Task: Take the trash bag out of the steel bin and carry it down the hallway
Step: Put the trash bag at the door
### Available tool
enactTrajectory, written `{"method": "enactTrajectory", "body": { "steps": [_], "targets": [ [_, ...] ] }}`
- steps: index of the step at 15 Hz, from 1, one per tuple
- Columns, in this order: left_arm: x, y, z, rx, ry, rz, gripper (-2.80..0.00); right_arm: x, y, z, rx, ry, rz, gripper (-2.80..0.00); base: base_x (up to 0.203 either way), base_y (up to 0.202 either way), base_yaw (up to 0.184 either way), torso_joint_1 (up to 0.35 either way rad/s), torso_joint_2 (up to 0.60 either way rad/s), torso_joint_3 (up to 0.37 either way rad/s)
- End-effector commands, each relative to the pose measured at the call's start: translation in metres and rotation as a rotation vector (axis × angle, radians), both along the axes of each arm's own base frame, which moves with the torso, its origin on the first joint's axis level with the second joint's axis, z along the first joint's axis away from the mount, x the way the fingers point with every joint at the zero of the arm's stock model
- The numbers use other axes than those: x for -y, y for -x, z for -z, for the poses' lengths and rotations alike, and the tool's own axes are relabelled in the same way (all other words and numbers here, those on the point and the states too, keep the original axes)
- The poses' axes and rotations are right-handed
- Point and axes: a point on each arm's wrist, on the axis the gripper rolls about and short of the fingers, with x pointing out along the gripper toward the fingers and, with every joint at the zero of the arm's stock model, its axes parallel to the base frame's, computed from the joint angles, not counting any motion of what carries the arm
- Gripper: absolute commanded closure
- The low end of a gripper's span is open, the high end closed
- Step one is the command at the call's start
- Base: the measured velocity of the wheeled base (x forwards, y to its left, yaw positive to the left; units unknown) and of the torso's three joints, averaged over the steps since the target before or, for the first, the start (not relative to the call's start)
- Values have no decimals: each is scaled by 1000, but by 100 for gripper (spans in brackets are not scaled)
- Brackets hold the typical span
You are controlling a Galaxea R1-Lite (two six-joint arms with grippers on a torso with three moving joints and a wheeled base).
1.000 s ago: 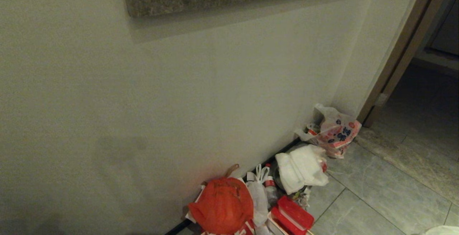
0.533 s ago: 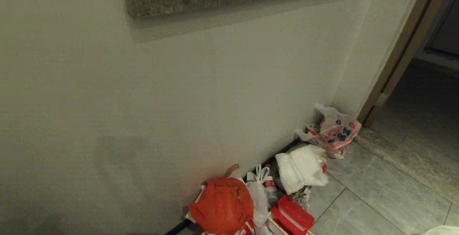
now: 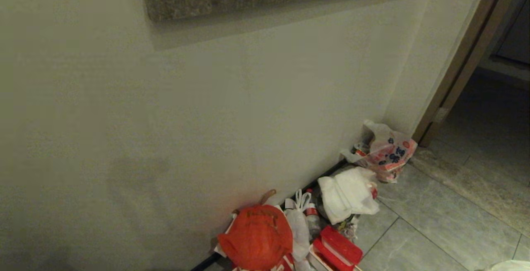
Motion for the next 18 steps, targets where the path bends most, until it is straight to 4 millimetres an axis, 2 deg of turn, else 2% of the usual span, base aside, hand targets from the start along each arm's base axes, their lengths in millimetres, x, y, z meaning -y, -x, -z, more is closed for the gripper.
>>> {"method": "enactTrajectory", "body": {
  "steps": [1,4,11,18],
  "targets": [
    [0,0,0,0,0,0,0,0,-2,7,-22,0,1,0,0,0,0,0,0,0],
    [0,0,0,0,0,0,0,0,-2,7,-22,3,2,0,0,-1,31,0,1,0],
    [0,0,0,0,0,0,0,0,-2,7,-22,4,1,0,-2,-11,183,4,2,1],
    [0,0,0,1,0,1,0,0,-2,7,-22,4,1,0,0,-1,11,0,0,0]
  ]
}}
